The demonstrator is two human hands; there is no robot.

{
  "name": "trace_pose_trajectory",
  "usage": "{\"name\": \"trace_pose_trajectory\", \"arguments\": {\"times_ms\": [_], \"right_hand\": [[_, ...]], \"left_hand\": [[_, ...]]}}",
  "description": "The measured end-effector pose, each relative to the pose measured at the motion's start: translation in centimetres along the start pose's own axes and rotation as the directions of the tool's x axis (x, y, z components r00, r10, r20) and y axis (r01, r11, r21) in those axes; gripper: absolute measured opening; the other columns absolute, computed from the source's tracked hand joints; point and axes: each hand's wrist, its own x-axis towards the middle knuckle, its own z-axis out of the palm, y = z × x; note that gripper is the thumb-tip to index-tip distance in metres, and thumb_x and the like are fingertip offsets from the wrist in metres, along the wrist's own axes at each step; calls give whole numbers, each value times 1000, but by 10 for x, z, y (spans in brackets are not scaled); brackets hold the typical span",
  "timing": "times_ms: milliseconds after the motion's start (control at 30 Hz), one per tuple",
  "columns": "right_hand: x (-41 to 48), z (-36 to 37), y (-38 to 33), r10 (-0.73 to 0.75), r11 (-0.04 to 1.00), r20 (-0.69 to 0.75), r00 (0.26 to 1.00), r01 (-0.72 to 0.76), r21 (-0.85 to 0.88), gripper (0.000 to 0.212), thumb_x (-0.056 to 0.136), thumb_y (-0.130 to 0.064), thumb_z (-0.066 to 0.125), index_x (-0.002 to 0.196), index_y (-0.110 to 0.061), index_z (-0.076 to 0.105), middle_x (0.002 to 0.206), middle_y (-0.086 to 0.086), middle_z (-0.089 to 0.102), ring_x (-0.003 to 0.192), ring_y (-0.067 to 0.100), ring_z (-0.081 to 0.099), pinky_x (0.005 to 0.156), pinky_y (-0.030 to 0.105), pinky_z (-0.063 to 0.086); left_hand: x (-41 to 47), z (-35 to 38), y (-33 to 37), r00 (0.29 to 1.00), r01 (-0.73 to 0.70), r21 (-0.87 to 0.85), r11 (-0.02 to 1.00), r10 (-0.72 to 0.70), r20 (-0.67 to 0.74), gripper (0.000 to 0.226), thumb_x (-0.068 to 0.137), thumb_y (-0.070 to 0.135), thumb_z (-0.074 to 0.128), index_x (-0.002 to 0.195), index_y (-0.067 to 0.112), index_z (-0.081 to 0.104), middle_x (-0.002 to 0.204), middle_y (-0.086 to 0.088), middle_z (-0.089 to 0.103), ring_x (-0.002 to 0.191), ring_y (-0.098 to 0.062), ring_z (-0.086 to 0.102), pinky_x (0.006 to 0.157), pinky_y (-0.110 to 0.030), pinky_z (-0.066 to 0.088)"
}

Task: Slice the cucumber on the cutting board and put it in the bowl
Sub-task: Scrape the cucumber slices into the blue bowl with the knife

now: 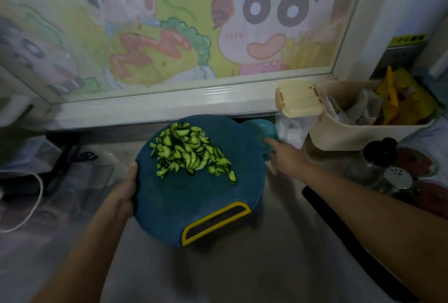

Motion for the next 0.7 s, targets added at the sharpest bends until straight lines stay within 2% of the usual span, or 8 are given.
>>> {"name": "trace_pose_trajectory", "arguments": {"times_ms": [67, 167, 233, 333, 467, 567, 633, 700], "right_hand": [[18, 10, 5, 9, 1000, 64, 998, -9, -8, 45, 95, -15, 48, 139, -16, 40, 127, 12, 57, 108, 28, 58, 93, 34, 46], [35, 21, 15, 44, 997, 79, 996, -39, -74, 33, 93, -14, 50, 126, -10, 55, 124, 15, 59, 108, 29, 57, 91, 32, 44], [35, 24, 15, 88, 993, 78, 993, -81, -87, 28, 93, -14, 50, 118, -8, 60, 120, 14, 60, 107, 30, 57, 87, 31, 43], [23, 28, 16, 137, 987, 41, 990, -133, -89, 24, 91, -16, 53, 110, -8, 67, 112, 13, 65, 101, 29, 60, 80, 29, 44], [-15, 31, 14, 106, 994, 35, 994, -105, -33, 17, 89, -19, 59, 96, -11, 72, 96, 10, 71, 86, 25, 64, 73, 29, 47], [-58, 38, 15, 80, 996, 82, 993, -77, -43, 15, 88, -25, 61, 88, -15, 72, 88, 6, 71, 80, 21, 64, 70, 31, 49], [-89, 45, 19, 59, 996, 130, 990, -50, -74, 17, 88, -30, 60, 86, -18, 72, 87, 2, 69, 79, 16, 63, 70, 31, 48], [-111, 47, 21, 22, 995, 146, 989, -8, -100, 17, 87, -34, 60, 90, -24, 73, 92, -3, 69, 83, 12, 62, 73, 29, 50]], "left_hand": [[11, -3, 5, 1000, 8, 5, 1000, -8, 10, 50, 96, 53, 33, 108, 12, 60, 108, -11, 60, 99, -27, 56, 90, -37, 41], [24, -4, 11, 1000, -12, 38, 999, 12, 22, 47, 96, 51, 35, 93, 14, 63, 91, -8, 64, 81, -22, 58, 75, -35, 45], [30, -7, 14, 1000, 8, 62, 998, -9, 23, 47, 95, 52, 36, 96, 14, 63, 90, -8, 64, 81, -22, 59, 70, -34, 46], [34, -8, 15, 998, 36, 77, 996, -40, 51, 48, 94, 53, 39, 98, 13, 63, 92, -10, 65, 83, -23, 60, 75, -35, 47], [33, -4, 14, 994, 12, 83, 996, -21, 106, 44, 94, 51, 39, 93, 15, 64, 73, -3, 72, 75, -17, 64, 70, -32, 47], [28, -4, 9, 992, -10, 83, 997, 0, 124, 43, 94, 50, 40, 92, 14, 64, 72, -1, 72, 72, -16, 66, 67, -31, 47], [23, -3, 5, 992, -10, 89, 996, -1, 125, 43, 94, 50, 41, 91, 14, 64, 76, -3, 72, 63, -14, 68, 64, -30, 49], [16, 1, 3, 992, -16, 115, 993, 1, 130, 45, 94, 51, 39, 90, 14, 64, 69, -3, 72, 58, -12, 67, 62, -29, 49]]}}
